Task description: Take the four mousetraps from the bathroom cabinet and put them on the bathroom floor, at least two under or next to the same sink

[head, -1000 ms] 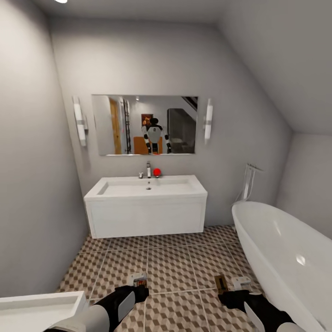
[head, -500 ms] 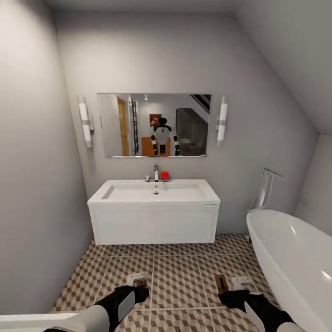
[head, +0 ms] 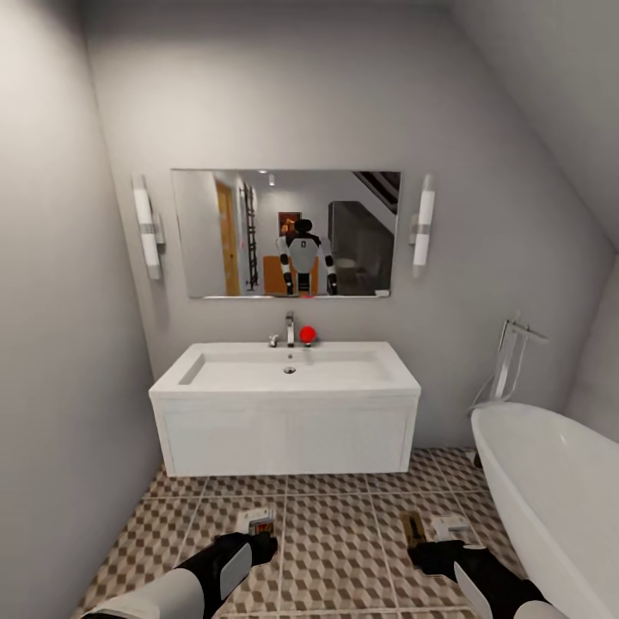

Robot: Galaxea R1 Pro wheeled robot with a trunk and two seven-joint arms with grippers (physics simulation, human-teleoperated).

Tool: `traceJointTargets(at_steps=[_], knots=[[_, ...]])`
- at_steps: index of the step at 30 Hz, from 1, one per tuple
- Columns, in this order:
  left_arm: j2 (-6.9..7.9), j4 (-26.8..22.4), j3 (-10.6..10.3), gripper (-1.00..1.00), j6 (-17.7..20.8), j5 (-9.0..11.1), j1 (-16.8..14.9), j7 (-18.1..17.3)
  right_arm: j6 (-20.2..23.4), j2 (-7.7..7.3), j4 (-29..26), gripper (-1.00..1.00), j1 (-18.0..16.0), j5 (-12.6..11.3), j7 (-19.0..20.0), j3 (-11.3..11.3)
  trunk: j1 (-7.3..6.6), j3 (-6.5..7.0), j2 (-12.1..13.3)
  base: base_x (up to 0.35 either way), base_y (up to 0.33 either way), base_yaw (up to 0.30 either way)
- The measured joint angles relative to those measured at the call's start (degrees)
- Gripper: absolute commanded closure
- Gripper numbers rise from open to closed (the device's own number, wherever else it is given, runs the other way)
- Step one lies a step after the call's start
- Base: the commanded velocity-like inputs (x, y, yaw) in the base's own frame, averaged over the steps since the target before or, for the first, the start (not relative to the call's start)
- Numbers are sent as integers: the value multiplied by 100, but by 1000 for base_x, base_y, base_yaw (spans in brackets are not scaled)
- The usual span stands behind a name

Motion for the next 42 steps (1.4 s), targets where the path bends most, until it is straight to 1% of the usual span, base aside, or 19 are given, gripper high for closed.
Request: traceJointTargets(at_steps=[23, 35, 42], knots=[[0, 4, 4, 100, -52, 33, 0, 0, 1, 5, 0, 100, 0, 0, -153, -1, 0, 0, 0, 319, 0, 0], [0, 11, 4, 100, -70, 33, 0, 0, 2, 5, 0, 100, 0, 0, -155, -1, 3, 0, 1, 45, 0, 0], [0, 49, 4, 100, -76, 33, -1, 2, 1, 5, 0, 100, 0, 0, -155, -1, 5, 0, 1, -85, 0, 0]])
